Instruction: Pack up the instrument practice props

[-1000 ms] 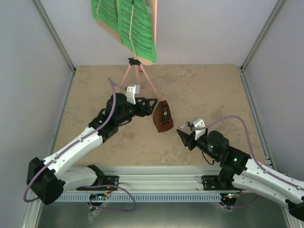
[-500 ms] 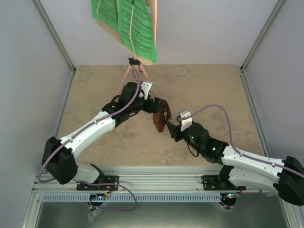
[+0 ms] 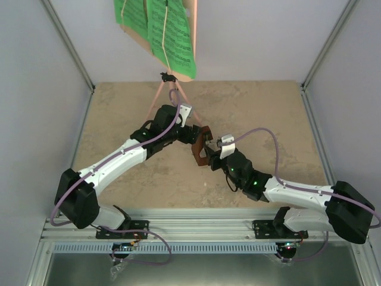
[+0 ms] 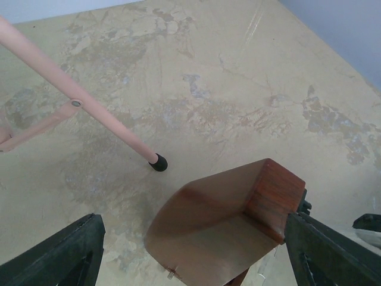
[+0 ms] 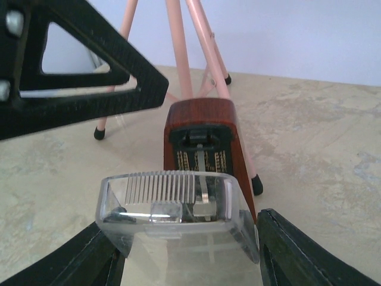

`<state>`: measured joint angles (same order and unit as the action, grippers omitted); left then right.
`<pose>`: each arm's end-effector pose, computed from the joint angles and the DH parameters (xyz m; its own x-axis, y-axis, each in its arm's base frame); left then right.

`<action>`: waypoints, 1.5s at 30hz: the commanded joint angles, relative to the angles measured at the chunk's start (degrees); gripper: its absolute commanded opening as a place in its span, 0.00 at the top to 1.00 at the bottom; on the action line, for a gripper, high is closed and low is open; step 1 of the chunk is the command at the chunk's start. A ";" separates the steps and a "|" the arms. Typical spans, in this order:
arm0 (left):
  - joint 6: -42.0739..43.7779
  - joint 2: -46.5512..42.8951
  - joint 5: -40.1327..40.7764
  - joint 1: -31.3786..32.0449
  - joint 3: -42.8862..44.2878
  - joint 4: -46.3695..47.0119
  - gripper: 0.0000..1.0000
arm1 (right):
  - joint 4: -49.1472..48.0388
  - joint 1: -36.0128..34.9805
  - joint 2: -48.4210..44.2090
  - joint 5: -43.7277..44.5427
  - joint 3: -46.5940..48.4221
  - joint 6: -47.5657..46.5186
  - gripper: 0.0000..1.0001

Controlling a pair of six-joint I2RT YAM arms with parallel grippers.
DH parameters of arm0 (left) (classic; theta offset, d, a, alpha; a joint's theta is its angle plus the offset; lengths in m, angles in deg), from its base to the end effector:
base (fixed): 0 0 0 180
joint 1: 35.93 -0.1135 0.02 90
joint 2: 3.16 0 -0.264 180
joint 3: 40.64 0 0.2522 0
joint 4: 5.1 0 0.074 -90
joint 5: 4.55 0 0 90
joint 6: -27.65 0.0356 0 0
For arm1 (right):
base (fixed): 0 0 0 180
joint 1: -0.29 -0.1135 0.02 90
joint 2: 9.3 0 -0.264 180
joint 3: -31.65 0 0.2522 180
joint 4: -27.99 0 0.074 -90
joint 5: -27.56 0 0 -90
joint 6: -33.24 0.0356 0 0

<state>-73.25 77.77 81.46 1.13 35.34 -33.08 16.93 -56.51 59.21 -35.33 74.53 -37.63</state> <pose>0.2551 -0.1958 0.2929 -0.5485 0.1778 -0.8170 0.5541 0.8091 -0.1959 0.1521 0.2028 0.2235 -0.2951 0.0818 -0.9520 -0.4304 0.8781 0.2089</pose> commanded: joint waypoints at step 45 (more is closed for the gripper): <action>2.72 -1.84 3.73 -0.22 -1.57 -0.06 0.12 | -11.05 1.24 6.98 0.64 -1.82 -0.10 0.50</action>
<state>-71.28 76.52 84.52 1.13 34.11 -33.38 8.74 -55.70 65.35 -34.54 72.76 -37.21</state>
